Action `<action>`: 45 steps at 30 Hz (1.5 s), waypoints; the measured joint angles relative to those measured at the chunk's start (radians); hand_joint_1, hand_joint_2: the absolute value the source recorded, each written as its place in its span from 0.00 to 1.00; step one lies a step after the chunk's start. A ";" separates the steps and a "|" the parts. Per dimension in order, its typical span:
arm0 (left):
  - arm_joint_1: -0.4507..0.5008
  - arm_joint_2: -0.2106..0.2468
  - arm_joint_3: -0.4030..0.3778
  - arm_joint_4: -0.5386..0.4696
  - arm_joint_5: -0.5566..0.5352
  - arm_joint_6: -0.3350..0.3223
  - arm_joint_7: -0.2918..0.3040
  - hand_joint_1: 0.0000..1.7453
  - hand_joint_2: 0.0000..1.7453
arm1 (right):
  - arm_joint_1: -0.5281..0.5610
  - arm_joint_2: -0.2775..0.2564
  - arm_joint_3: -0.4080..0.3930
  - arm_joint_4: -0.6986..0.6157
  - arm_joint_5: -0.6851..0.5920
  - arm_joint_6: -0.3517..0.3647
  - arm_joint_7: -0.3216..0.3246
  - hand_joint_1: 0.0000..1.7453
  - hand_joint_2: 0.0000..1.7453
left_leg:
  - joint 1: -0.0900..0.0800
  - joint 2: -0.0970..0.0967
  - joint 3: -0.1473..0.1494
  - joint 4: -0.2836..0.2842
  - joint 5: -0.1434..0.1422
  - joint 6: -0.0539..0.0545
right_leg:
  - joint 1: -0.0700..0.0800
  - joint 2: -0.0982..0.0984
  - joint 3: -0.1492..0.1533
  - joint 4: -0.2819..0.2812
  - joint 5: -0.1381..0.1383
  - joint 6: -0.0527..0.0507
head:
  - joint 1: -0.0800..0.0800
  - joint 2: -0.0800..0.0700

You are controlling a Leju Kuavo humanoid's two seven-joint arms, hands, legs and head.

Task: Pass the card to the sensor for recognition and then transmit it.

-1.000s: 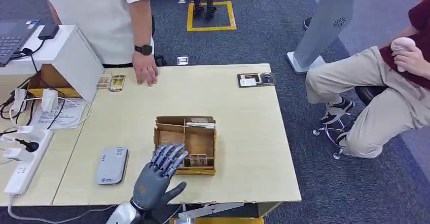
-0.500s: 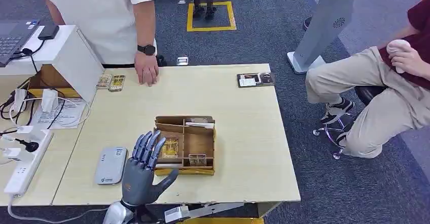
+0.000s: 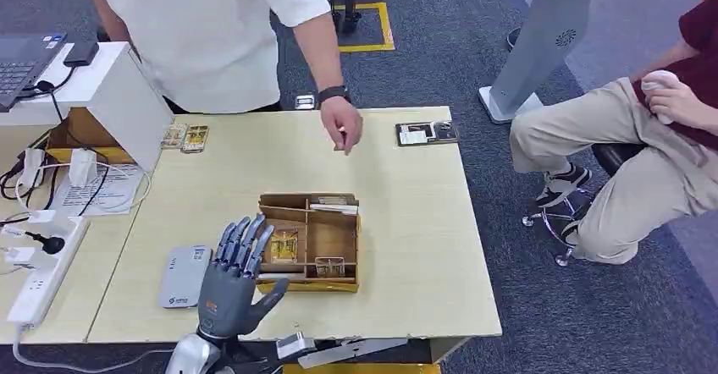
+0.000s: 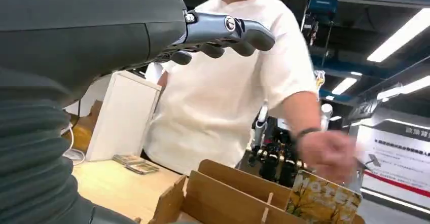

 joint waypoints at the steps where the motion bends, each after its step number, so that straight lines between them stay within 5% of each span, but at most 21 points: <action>1: -0.001 0.003 0.000 0.002 0.000 0.000 0.001 0.00 1.00 | 0.000 0.000 0.000 0.000 0.000 0.000 0.000 0.00 0.00 | 0.000 0.000 0.000 0.000 0.000 0.000 | 0.000 0.000 0.000 0.000 0.000 0.000 | 0.000 0.000; 6: -0.004 0.023 -0.014 0.010 -0.002 0.000 0.019 0.00 1.00 | 0.000 0.000 0.001 0.000 0.000 0.000 -0.001 0.00 0.00 | 0.000 0.000 0.000 0.000 0.000 0.000 | 0.000 0.000 0.000 0.000 0.000 0.000 | 0.000 0.000; 18: -0.065 0.110 -0.169 0.095 -0.052 0.000 0.173 0.00 1.00 | 0.000 0.000 0.020 0.000 0.010 0.002 0.001 0.00 0.00 | 0.000 0.000 0.000 0.000 0.000 0.000 | 0.000 0.000 0.000 0.000 0.000 0.000 | 0.000 0.000; 29: -0.113 0.135 -0.269 0.149 -0.032 0.000 0.202 0.00 1.00 | 0.000 0.000 0.024 0.000 0.018 0.002 0.006 0.00 0.00 | 0.000 0.000 0.000 0.000 0.000 0.000 | 0.000 0.000 0.000 0.000 0.000 0.000 | 0.000 0.000; 45: -0.122 0.156 -0.291 0.155 -0.023 0.000 0.235 0.00 1.00 | 0.000 0.000 0.024 0.000 0.018 0.002 0.010 0.00 0.00 | 0.000 0.000 0.000 0.000 0.000 0.000 | 0.000 0.000 0.000 0.000 0.000 0.000 | 0.000 0.000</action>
